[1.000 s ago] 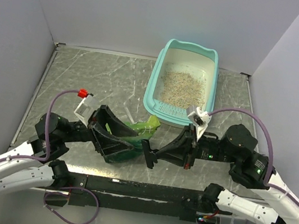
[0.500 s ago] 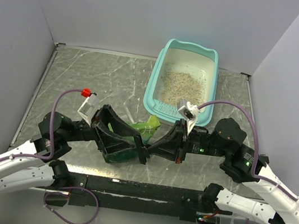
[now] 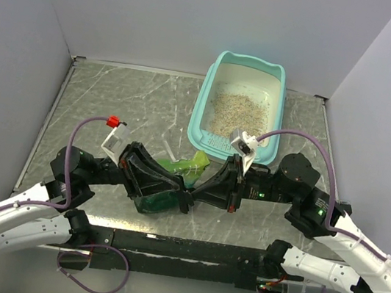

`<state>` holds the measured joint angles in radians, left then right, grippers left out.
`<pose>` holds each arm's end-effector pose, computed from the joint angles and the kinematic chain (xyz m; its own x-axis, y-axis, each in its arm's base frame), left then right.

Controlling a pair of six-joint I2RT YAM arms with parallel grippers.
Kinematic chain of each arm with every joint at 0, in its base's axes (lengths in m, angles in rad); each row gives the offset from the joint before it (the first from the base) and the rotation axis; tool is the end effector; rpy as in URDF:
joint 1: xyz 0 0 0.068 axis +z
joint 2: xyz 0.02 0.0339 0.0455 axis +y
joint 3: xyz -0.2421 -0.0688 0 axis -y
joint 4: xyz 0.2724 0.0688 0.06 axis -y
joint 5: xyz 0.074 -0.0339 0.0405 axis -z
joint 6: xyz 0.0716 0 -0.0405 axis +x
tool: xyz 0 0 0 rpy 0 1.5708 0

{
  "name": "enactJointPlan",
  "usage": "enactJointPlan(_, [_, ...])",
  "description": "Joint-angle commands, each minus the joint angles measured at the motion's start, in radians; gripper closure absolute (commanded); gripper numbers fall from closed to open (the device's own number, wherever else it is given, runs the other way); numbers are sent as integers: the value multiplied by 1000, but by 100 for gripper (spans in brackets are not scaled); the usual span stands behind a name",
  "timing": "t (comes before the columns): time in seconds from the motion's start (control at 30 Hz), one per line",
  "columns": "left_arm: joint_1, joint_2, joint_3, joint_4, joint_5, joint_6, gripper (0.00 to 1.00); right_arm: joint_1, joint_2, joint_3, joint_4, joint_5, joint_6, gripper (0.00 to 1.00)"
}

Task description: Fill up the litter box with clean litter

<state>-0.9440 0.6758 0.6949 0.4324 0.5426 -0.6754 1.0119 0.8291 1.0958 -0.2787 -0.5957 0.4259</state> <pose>0.1015 -0.2032 0.3892 -0.4043 -0.3546 -0.8431 0.9140 -0.1226 -0.3867 0.0914 0.2220 0.4201 -0.4186 -0.0245 -0.9078 -0.9074 -0.0293 0.4192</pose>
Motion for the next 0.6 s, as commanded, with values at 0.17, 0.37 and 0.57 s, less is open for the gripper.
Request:
enactJointPlan(0.17, [2, -4, 21, 26, 5, 14, 95, 8, -8, 18, -14, 2, -13, 50])
enactJointPlan(0.37, [2, -21, 20, 6, -1, 16, 95, 8, -77, 21, -88, 82, -58, 37])
enactJointPlan(0.57, [2, -25, 29, -20, -16, 14, 94, 7, -128, 12, -102, 89, -79, 31])
